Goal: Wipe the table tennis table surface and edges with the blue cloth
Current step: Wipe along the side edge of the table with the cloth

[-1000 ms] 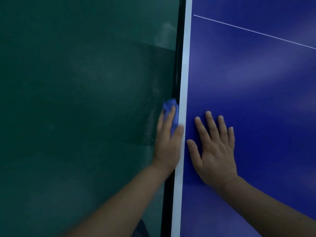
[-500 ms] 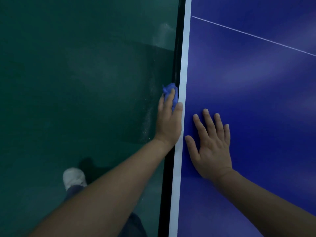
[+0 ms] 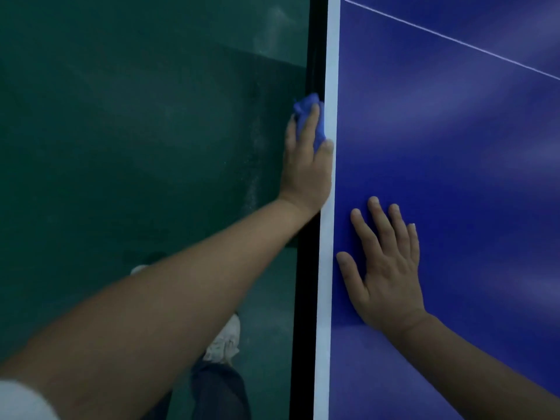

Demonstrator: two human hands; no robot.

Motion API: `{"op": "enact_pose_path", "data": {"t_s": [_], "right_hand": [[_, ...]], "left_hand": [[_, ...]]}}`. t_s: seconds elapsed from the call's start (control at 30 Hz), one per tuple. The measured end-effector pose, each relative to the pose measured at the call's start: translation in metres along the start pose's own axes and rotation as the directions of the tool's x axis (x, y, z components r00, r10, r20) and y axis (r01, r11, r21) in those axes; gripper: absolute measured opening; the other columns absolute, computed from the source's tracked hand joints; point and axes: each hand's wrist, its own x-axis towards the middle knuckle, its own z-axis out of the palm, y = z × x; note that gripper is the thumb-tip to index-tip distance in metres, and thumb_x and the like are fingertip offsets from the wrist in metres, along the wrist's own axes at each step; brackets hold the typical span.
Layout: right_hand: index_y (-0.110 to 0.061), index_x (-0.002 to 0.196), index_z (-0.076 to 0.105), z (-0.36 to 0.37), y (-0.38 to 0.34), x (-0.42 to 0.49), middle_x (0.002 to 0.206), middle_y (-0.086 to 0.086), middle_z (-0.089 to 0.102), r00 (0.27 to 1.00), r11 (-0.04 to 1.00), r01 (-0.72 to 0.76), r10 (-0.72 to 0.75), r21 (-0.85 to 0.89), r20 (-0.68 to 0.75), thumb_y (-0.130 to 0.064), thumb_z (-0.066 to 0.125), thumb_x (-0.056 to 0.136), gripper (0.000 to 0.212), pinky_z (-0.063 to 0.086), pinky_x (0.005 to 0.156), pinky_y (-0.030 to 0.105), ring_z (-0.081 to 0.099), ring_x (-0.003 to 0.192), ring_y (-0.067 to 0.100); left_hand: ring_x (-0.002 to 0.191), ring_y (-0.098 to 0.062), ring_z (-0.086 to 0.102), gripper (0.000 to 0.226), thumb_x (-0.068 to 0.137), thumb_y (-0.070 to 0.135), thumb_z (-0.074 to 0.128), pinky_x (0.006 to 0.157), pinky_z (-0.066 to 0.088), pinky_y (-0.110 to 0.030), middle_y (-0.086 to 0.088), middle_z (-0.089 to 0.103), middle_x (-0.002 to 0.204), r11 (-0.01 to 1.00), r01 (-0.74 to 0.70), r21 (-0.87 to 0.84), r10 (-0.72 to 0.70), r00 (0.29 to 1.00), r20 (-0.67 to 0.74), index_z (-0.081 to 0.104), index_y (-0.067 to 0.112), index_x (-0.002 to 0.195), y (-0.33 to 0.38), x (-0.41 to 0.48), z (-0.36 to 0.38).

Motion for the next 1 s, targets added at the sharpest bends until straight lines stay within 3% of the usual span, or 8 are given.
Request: {"op": "enact_pose_path", "data": {"t_s": [0.17, 0.3, 0.47, 0.63, 0.73, 0.83, 0.9, 1.0], "right_hand": [[-0.027, 0.155, 0.03, -0.004, -0.001, 0.0, 0.166, 0.002, 0.022, 1.0, 1.0, 0.003, -0.003, 0.018, -0.005, -0.054, 0.038, 0.098, 0.064, 0.014, 0.12, 0.062, 0.012, 0.154, 0.03], [-0.028, 0.155, 0.027, -0.005, -0.003, 0.001, 0.165, 0.003, 0.024, 1.0, 0.999, -0.011, 0.011, 0.03, 0.014, -0.054, 0.039, 0.097, 0.064, 0.016, 0.119, 0.063, 0.014, 0.154, 0.031], [-0.021, 0.148, 0.046, -0.014, -0.005, 0.021, 0.16, 0.003, 0.034, 1.0, 0.999, -0.004, 0.005, 0.052, -0.016, -0.051, 0.044, 0.097, 0.059, 0.024, 0.118, 0.057, 0.025, 0.15, 0.03], [-0.008, 0.146, 0.049, -0.026, -0.012, 0.136, 0.159, 0.012, 0.036, 0.991, 0.993, 0.102, -0.095, 0.065, -0.095, -0.043, 0.037, 0.104, 0.055, 0.022, 0.122, 0.046, 0.027, 0.149, 0.035], [-0.01, 0.149, 0.045, -0.035, -0.009, 0.214, 0.161, 0.011, 0.033, 0.995, 0.997, 0.072, -0.07, 0.023, -0.078, -0.039, 0.035, 0.104, 0.055, 0.02, 0.123, 0.049, 0.024, 0.15, 0.036], [-0.027, 0.157, 0.028, -0.028, -0.001, 0.249, 0.167, -0.004, 0.016, 0.999, 0.999, -0.05, 0.05, -0.003, 0.01, -0.047, 0.027, 0.103, 0.059, 0.006, 0.124, 0.049, 0.007, 0.155, 0.025], [-0.032, 0.158, 0.023, -0.021, 0.002, 0.253, 0.167, -0.009, 0.013, 0.999, 0.999, -0.048, 0.048, -0.004, 0.002, -0.051, 0.023, 0.102, 0.06, 0.0, 0.124, 0.048, 0.003, 0.155, 0.021], [-0.032, 0.158, 0.024, -0.019, 0.006, 0.252, 0.167, -0.01, 0.014, 0.999, 0.999, -0.04, 0.04, 0.008, -0.017, -0.05, 0.024, 0.101, 0.059, 0.0, 0.124, 0.048, 0.004, 0.155, 0.02]], "left_hand": [[0.153, -0.001, -0.003, 0.059, 0.105, 0.011, 0.044, 0.113, 0.001, -0.003, 0.004, 0.006, 0.169, 0.997, -0.078, -0.002, 0.078, 0.996, 0.03, 0.023, 0.022, 0.159, -0.012, -0.068, -0.006], [0.15, 0.008, -0.006, 0.058, 0.102, 0.036, 0.043, 0.113, 0.007, -0.002, 0.004, -0.002, 0.169, 0.999, 0.042, -0.022, -0.039, 0.992, 0.122, 0.017, 0.041, 0.153, -0.023, -0.152, -0.019], [0.144, 0.015, -0.01, 0.062, 0.102, 0.022, 0.044, 0.111, 0.002, -0.002, 0.004, -0.002, 0.168, 1.0, 0.007, 0.007, -0.007, 0.993, 0.122, 0.019, 0.029, 0.158, -0.007, -0.052, -0.009], [0.153, -0.009, 0.005, 0.06, 0.103, 0.009, 0.049, 0.125, 0.012, -0.03, -0.008, 0.005, 0.168, 0.999, 0.041, -0.009, -0.04, 0.998, 0.038, 0.027, 0.017, 0.158, 0.019, 0.041, -0.002], [0.153, -0.003, -0.005, 0.064, 0.103, 0.013, 0.051, 0.122, 0.005, -0.018, 0.001, 0.0, 0.168, 0.998, -0.055, -0.001, 0.055, 0.994, 0.094, 0.02, 0.028, 0.157, 0.004, -0.011, -0.009], [0.147, 0.011, -0.011, 0.063, 0.099, 0.047, 0.04, 0.111, 0.005, -0.001, 0.02, -0.014, 0.164, 0.999, 0.035, -0.029, -0.028, 0.979, 0.204, 0.005, 0.059, 0.15, -0.009, -0.059, -0.019], [0.149, 0.008, -0.011, 0.061, 0.097, 0.051, 0.036, 0.111, 0.004, -0.002, 0.015, -0.013, 0.166, 0.999, 0.048, -0.022, -0.042, 0.975, 0.219, 0.006, 0.054, 0.15, -0.007, -0.047, -0.021], [0.155, -0.011, -0.007, 0.061, 0.101, 0.027, 0.044, 0.118, -0.001, -0.012, -0.007, -0.001, 0.168, 0.998, -0.055, -0.006, 0.055, 0.987, 0.15, 0.016, 0.029, 0.154, 0.005, 0.019, -0.013]]}}
